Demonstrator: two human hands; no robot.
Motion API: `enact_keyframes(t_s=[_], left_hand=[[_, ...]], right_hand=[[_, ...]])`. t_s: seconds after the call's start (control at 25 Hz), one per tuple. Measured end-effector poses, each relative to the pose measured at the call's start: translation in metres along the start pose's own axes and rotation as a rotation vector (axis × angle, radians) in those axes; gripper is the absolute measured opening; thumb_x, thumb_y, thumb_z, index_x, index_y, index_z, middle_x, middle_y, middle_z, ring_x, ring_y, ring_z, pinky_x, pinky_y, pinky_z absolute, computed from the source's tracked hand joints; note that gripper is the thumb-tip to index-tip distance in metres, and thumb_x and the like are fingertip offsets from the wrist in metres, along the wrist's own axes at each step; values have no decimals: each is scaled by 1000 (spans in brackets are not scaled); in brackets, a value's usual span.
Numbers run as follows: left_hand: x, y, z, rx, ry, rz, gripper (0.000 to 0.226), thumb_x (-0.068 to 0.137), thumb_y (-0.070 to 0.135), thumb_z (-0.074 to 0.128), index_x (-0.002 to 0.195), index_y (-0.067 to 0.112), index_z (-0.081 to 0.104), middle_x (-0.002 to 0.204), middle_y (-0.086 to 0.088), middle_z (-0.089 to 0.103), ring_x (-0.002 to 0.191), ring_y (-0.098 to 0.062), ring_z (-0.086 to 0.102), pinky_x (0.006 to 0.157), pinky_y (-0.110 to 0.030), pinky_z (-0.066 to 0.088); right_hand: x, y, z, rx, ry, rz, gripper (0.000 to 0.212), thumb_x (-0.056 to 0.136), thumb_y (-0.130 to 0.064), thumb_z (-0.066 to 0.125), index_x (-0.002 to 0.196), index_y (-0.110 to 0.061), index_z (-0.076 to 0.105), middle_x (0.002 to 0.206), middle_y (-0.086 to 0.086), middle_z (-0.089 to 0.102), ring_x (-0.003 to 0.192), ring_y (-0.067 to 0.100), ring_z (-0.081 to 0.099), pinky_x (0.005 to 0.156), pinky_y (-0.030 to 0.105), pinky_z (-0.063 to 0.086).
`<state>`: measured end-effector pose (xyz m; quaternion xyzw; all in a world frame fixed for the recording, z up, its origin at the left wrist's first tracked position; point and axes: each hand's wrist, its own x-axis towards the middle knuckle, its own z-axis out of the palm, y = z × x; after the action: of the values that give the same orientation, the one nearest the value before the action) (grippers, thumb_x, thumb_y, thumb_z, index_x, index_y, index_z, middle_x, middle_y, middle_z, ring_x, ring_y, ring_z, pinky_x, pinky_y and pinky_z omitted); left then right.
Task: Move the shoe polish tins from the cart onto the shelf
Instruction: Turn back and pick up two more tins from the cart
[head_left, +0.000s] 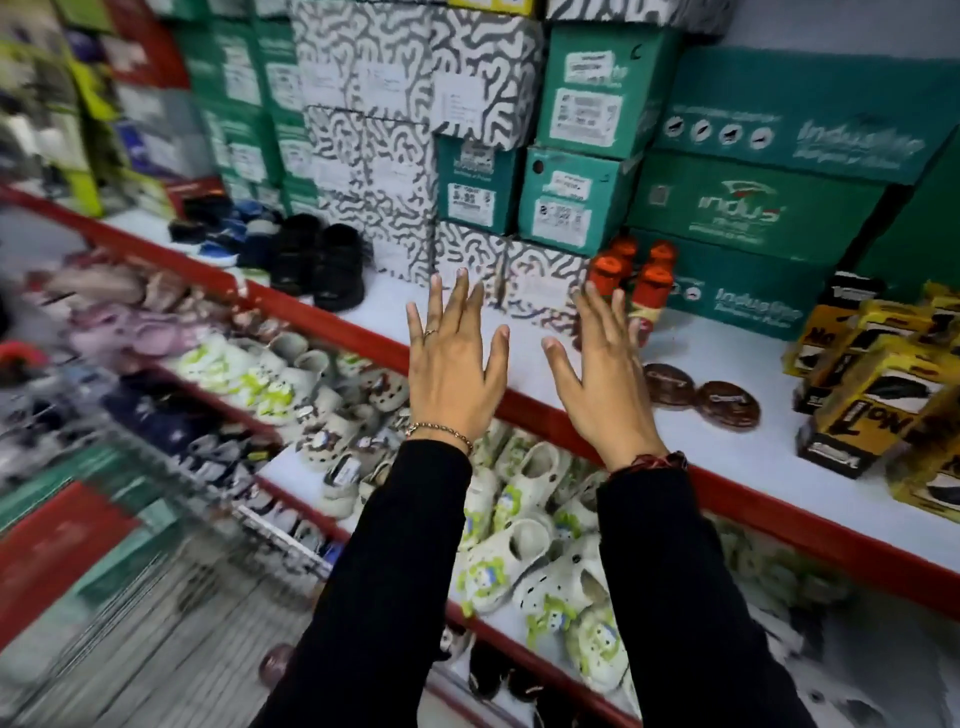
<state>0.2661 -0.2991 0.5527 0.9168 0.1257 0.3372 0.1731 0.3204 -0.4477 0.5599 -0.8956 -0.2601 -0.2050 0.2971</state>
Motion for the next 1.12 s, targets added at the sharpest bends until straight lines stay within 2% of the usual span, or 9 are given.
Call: enact_keyframes(t_s=[0.08, 0.28, 0.4, 0.48, 0.6, 0.72, 0.8, 0.92, 1.12], left_hand=[[-17, -31, -19, 54, 35, -86, 58, 98, 43, 30, 150, 17, 34, 163, 1, 24, 154, -20, 7, 125, -48, 3], [-64, -114, -63, 199, 49, -301, 59, 98, 43, 30, 151, 18, 32, 164, 2, 21, 154, -21, 6, 125, -48, 0], [-102, -169, -80, 255, 33, -454, 59, 98, 46, 28, 151, 20, 32, 164, 3, 21, 154, -18, 4, 125, -45, -3], [-136, -212, -88, 265, 7, -589, 59, 98, 47, 27, 151, 21, 32, 163, 3, 22, 154, -17, 5, 125, -42, -1], [-187, -270, -90, 235, -38, -795, 59, 99, 48, 30, 151, 19, 31, 161, -1, 28, 153, -19, 13, 125, -39, 9], [-228, -315, -81, 147, -86, -990, 59, 98, 45, 40, 149, 16, 35, 156, -7, 39, 147, -24, 30, 120, -37, 26], [-253, -347, -67, 85, -144, -1154, 59, 96, 44, 47, 146, 14, 39, 151, -9, 44, 139, -27, 41, 112, -37, 36], [-288, -385, -33, -35, -256, -1377, 60, 93, 42, 55, 143, 11, 43, 148, -12, 48, 134, -28, 48, 107, -35, 40], [-349, -442, 45, -99, -631, -1638, 65, 88, 40, 64, 139, 3, 44, 142, -18, 52, 132, -33, 50, 105, -37, 42]], right_hand=[[-3, -26, 24, 61, -63, -56, 64, 99, -45, 38, 154, -15, 25, 166, 1, 16, 156, 20, 1, 126, 45, 9], [-19, -96, 94, 193, -247, -188, 62, 99, -43, 40, 152, -14, 27, 166, 2, 18, 156, 21, 1, 126, 39, 0], [-39, -135, 144, 262, -394, -253, 62, 98, -41, 44, 152, -15, 28, 165, 3, 20, 155, 23, 4, 127, 43, 3], [-60, -163, 184, 295, -525, -297, 60, 97, -38, 46, 150, -14, 32, 164, 5, 23, 155, 24, 12, 126, 44, 12], [-96, -191, 240, 312, -726, -283, 58, 96, -35, 50, 147, -13, 36, 160, 7, 30, 150, 24, 24, 122, 40, 26], [-129, -203, 300, 279, -931, -261, 58, 93, -33, 56, 144, -9, 41, 154, 11, 40, 142, 27, 38, 116, 39, 36], [-149, -208, 350, 220, -1087, -218, 59, 90, -30, 61, 141, -5, 46, 149, 15, 45, 137, 30, 45, 114, 37, 39], [-177, -200, 420, 71, -1321, -187, 58, 87, -29, 65, 138, -5, 50, 144, 19, 50, 132, 34, 50, 110, 36, 41], [-236, -159, 517, -134, -1549, -32, 46, 83, -31, 71, 117, -2, 65, 122, 21, 67, 111, 33, 64, 92, 34, 53]])
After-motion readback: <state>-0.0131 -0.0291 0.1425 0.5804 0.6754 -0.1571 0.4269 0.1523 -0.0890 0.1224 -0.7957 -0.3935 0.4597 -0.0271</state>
